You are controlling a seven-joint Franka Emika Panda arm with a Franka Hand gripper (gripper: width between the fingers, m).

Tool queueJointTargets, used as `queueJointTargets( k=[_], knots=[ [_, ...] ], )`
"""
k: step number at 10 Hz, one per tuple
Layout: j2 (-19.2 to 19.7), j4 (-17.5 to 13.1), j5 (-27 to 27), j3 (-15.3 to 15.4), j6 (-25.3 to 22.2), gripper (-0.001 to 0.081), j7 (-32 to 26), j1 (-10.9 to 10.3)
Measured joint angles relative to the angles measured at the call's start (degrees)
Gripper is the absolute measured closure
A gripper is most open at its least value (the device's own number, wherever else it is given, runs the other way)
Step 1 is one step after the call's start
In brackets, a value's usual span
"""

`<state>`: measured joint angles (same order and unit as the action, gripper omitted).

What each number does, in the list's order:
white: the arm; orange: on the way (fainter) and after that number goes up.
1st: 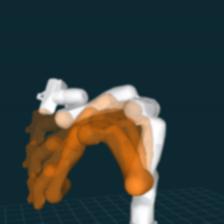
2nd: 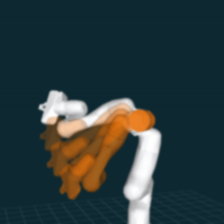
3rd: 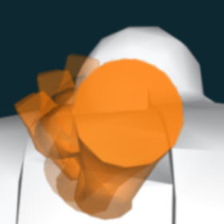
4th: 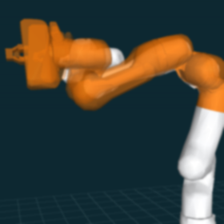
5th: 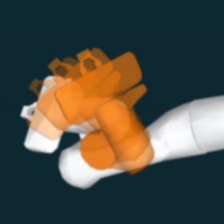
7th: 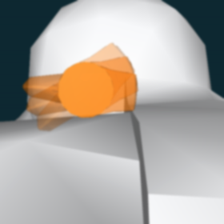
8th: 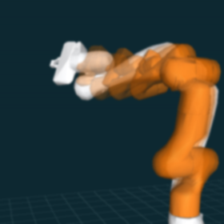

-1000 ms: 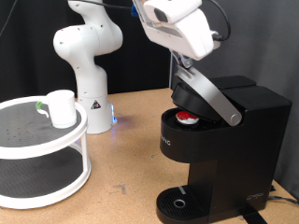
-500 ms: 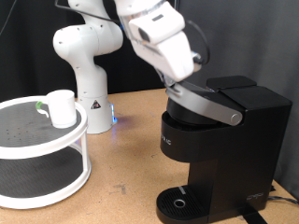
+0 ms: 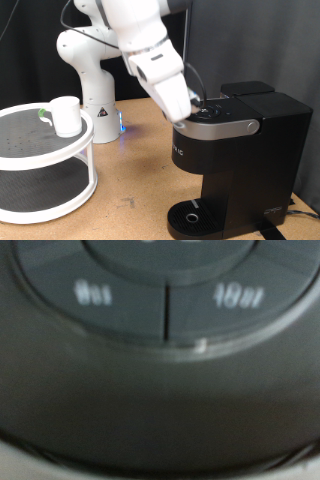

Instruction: Make a cup of coffee with the keurig machine

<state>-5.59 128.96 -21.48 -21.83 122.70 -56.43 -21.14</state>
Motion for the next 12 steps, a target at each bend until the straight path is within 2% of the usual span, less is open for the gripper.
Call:
queueJointTargets(
  k=[6,12],
  knots=[
    [0.7,0.0,-3.2,-0.7,0.7,0.0803,-1.3,0.2],
    [-0.3,1.1,-11.0,-2.6,-0.4,0.0803,-9.4,0.2]
  ],
)
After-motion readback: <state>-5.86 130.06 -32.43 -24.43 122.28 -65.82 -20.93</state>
